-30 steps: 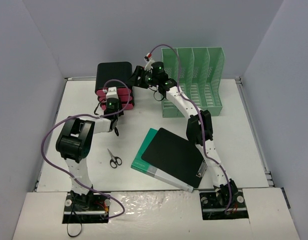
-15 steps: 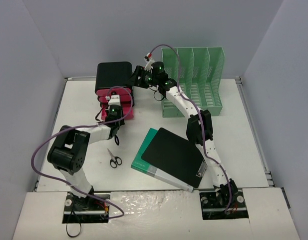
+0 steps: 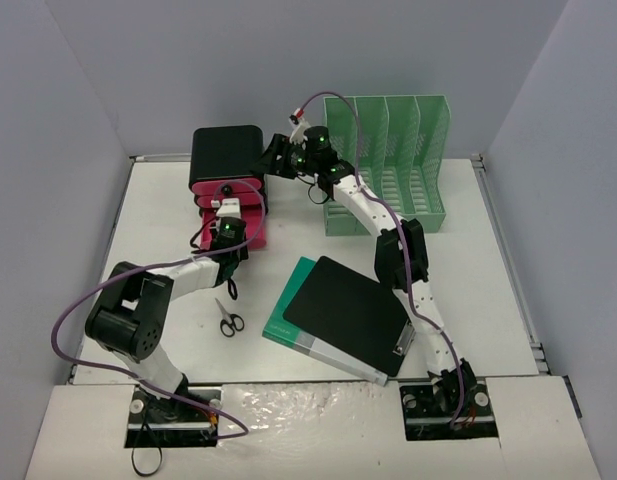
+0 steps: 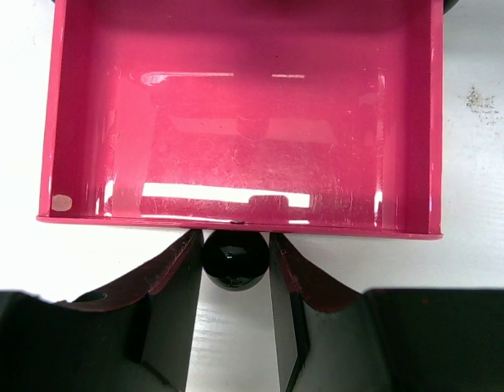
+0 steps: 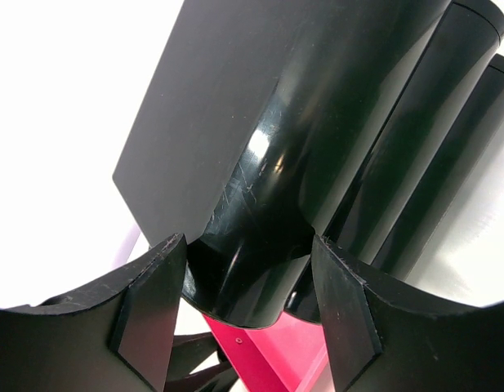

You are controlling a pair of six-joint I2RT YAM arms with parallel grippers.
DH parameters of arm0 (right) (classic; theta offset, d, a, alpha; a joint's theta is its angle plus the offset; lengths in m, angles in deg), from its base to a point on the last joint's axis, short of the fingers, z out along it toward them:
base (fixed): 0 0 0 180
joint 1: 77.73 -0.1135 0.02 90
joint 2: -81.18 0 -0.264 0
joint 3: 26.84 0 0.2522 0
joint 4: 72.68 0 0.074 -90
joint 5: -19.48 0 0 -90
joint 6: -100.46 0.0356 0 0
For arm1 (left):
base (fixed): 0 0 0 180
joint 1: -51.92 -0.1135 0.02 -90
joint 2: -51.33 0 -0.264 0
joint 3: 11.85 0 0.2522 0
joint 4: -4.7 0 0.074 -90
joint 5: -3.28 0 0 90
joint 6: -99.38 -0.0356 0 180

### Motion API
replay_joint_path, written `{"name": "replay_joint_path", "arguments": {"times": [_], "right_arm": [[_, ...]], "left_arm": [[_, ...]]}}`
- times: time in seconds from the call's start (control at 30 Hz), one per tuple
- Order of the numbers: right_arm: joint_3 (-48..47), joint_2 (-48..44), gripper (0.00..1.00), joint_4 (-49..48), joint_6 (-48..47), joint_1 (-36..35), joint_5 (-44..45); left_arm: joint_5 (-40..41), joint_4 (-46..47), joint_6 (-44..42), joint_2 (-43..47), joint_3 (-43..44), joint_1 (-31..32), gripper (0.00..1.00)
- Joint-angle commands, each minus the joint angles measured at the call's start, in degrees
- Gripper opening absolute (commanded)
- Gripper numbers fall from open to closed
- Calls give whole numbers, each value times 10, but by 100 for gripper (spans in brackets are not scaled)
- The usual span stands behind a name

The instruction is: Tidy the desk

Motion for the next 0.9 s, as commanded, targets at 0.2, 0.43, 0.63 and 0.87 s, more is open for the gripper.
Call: {"name": "replay_joint_path", "arguments": {"times": [0.2,0.43,0.63,0.87], "right_arm": [[34,-13,57,49,-44,-2,3],[38,-17,58,49,-45,-1,5],[48,-32,61,49,-43,4,17],[59,-44,67,49,-43,6,32]], "left_arm": [[33,45,0,55,18,6,72],[29,31,-14,56,43,7,76],[61,-68,1,104,61,46,76],[87,-270,103,207,68,66,77]]}}
